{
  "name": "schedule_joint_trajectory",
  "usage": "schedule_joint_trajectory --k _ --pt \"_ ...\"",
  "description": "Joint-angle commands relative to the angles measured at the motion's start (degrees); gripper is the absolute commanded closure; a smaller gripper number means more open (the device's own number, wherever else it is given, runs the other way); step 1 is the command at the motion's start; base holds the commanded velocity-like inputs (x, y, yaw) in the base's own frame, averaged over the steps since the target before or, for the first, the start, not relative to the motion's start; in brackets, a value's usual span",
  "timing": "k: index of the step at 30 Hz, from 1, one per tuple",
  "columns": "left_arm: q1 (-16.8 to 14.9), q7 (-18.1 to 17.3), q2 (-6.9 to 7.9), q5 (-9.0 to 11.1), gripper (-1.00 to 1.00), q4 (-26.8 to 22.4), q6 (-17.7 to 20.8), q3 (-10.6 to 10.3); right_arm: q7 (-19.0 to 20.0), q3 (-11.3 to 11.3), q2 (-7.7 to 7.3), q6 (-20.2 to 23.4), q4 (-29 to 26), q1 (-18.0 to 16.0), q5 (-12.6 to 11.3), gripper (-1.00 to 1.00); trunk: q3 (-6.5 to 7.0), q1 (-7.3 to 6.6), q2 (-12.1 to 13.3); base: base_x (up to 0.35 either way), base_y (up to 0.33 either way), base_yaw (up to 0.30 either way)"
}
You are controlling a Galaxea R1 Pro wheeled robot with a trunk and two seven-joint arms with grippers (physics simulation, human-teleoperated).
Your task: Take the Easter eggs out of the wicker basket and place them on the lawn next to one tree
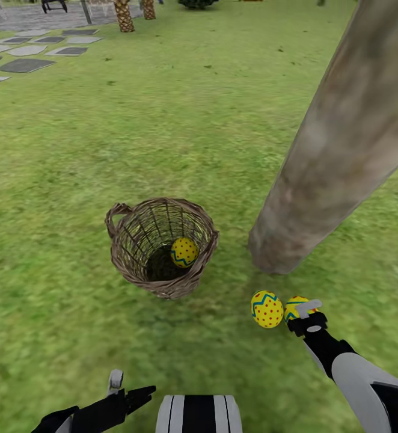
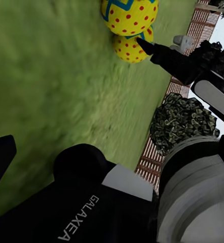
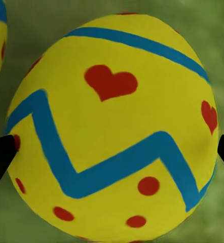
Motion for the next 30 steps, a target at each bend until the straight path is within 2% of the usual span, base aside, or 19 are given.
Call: schedule_joint_trajectory --k 1,20,25,28,30 --pt "0.0 -0.1 0.04 0.5 -1.0 0.0 0.6 -0.4 0.0 -0.4 0.06 0.2 0.0 0.0 0.6 -1.0 0.2 -0.03 0.0 0.0 0.0 0.0" --pt "0.0 -0.1 0.55 0.3 -1.0 -0.1 0.6 -0.3 0.5 -0.4 -0.38 0.9 0.0 0.0 0.7 -1.0 4.41 -0.52 0.3 0.0 0.0 0.0" --pt "0.0 0.0 0.84 0.3 -1.0 -0.1 0.6 -0.3 0.6 -0.4 -1.02 2.4 0.2 0.6 0.3 -1.0 5.51 -0.65 0.3 0.0 0.0 0.0" --pt "0.0 0.1 0.86 0.3 -1.0 0.0 0.7 -0.3 0.7 -0.4 -1.99 2.5 0.6 1.2 0.3 -1.0 6.18 -0.73 0.4 0.0 0.0 0.0" --pt "0.0 0.1 0.97 0.3 -1.0 0.0 0.7 -0.3 0.8 -0.4 -2.53 2.4 2.8 2.1 0.3 -1.0 6.62 -0.78 0.4 0.0 0.0 0.0"
